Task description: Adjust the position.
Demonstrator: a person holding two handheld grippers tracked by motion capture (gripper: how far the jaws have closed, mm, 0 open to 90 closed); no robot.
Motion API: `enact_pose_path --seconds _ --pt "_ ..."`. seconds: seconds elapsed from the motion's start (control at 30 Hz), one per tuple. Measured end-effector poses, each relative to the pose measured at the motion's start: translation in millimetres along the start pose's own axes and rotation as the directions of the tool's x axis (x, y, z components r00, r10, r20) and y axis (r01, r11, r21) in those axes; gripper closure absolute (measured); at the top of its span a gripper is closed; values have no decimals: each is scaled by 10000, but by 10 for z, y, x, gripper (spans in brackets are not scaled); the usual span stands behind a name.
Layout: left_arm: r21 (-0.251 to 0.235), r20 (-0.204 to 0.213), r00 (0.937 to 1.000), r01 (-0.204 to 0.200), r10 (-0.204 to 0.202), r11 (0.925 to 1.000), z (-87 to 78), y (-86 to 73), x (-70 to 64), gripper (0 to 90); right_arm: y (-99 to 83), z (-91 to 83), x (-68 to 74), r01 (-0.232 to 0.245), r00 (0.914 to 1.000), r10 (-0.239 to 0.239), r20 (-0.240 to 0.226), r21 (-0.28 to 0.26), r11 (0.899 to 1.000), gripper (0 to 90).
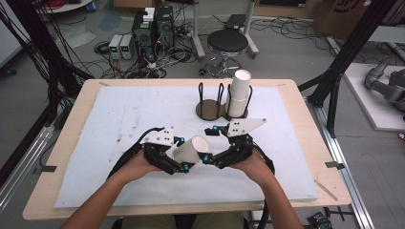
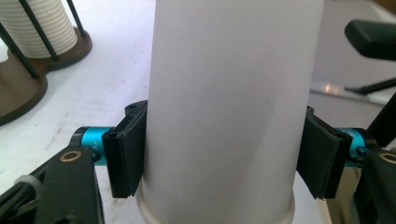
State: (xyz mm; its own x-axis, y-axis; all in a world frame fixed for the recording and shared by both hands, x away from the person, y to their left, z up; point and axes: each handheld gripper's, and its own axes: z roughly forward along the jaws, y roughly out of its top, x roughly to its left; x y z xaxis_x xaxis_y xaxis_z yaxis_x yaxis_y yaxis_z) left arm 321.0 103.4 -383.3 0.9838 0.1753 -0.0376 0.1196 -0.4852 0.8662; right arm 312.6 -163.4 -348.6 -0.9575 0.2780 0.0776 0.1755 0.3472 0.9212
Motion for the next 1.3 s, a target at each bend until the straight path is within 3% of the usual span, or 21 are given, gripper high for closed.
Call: enact_pose_path --seconds 0.17,0.4,0.57,0.73,0.9,0.97,1.3 --pt "798 -126 9994 -319 330 9963 -1 74 -4 275 66 -3 -20 485 9988 -476 -141 774 9958 168" --pt "1536 -151 9975 -653 684 9860 21 178 -22 275 161 44 -43 1076 9940 -1019 -402 1860 9766 168" --pt "1687 68 9972 -746 745 9828 49 200 -29 274 205 108 -61 1359 9899 -1223 -715 2371 9619 168" --pt "1757 88 9975 -706 702 9819 61 194 -31 274 219 186 -50 1653 9849 -1416 -997 2970 9405 172" --pt "1771 193 9977 -669 645 9819 79 189 -46 274 226 212 -47 1694 9836 -1404 -1130 3134 9344 179" --pt "1806 244 9975 -692 659 9811 86 189 -47 274 230 220 -49 1710 9822 -1357 -1298 3198 9319 238" --pt "1948 360 9970 -746 688 9780 103 179 -37 274 210 282 -57 1884 9772 -1354 -1638 3732 9084 299"
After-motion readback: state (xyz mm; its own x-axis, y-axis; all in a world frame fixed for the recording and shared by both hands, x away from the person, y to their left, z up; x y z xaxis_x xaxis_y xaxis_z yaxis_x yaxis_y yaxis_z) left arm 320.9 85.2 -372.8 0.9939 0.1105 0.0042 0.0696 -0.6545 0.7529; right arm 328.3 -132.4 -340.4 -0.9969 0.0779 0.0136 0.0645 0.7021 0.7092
